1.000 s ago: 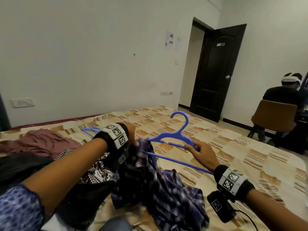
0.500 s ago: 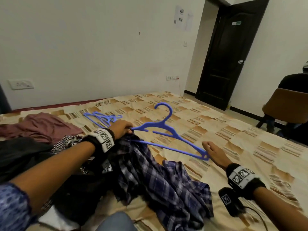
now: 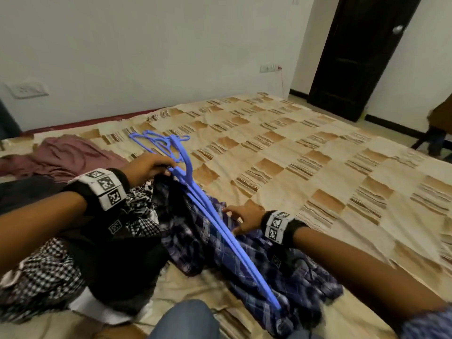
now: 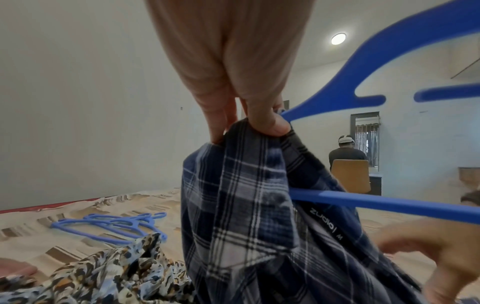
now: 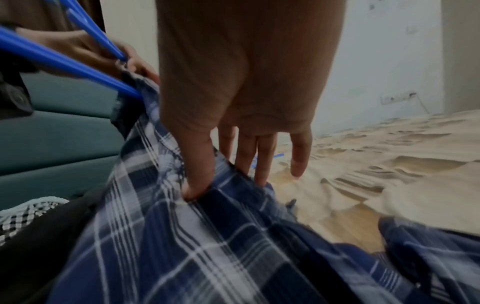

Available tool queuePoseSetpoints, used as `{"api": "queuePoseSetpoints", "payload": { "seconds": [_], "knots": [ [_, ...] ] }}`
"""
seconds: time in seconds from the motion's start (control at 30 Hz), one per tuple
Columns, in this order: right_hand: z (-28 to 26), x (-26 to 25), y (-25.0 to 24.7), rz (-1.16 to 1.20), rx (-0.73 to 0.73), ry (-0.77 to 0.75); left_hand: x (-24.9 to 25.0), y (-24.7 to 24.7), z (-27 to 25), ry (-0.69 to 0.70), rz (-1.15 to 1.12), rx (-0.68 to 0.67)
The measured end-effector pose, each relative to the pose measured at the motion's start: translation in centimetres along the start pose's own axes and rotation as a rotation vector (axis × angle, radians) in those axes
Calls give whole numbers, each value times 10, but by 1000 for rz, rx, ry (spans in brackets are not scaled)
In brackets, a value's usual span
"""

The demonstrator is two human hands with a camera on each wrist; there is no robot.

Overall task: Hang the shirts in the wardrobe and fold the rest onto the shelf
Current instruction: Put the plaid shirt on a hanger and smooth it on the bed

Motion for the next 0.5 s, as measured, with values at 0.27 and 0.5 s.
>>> {"api": "queuePoseSetpoints", "payload": {
  "seconds": [0.27,0.5],
  "knots": [
    [-79,68,-74,306,232,54,-12,-9,-4,-29,19,115],
    [-177,75,-139,474,319,60,61,-7,20,57,74,151]
  ]
}}
Point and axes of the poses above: each hand's wrist, its own z-axis towards the middle knuckle, its own y-axis out of the palm, x = y × z, the point moved 8 cm from there along z, towards the middle knuckle, and after that the axes turned 13 degrees about -z, right-handed, at the moved point
